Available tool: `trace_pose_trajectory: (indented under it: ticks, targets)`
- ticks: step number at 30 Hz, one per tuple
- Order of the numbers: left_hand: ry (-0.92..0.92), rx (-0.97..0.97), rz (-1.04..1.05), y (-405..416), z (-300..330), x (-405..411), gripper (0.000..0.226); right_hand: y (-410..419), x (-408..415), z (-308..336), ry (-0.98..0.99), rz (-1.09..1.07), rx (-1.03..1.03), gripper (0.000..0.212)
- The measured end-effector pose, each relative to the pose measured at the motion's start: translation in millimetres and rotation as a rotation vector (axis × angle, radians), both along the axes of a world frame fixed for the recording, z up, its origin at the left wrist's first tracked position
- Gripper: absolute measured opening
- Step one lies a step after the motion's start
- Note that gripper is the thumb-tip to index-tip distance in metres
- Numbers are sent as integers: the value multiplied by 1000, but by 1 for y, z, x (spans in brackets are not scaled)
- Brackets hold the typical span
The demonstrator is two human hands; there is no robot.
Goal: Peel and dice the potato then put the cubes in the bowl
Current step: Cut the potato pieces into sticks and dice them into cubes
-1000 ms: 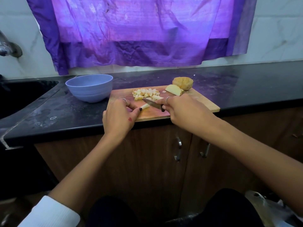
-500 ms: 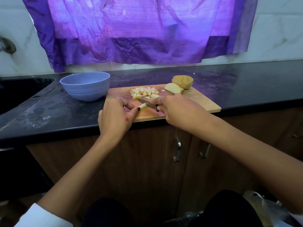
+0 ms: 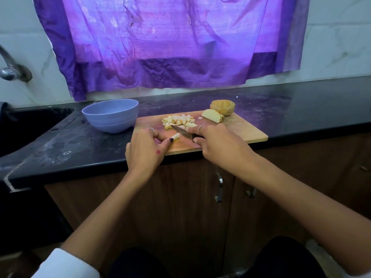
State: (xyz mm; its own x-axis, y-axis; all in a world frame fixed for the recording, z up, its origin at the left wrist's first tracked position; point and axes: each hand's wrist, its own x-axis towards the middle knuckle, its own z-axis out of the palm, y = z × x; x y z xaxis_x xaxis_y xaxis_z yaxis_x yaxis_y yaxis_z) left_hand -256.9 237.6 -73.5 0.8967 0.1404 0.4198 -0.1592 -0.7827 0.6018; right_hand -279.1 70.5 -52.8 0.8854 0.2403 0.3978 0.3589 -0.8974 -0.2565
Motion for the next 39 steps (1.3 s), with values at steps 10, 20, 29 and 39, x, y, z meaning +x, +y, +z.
trace_pose_trajectory:
  ticks: [10,20,29,39]
  targets:
    - [10,-14,-8,0,2,1,28,6,17,9,30,37,-64,34]
    - [-11,-8,15,1,-3,4,25,-1,14,5,13,3,-179,34]
    - [-8,5,19,1,-3,4,27,3,10,-1,-24,14,-51,31]
    - [-39,3,-22,0,-1,0,37,23,17,2,-40,-6,-126,30]
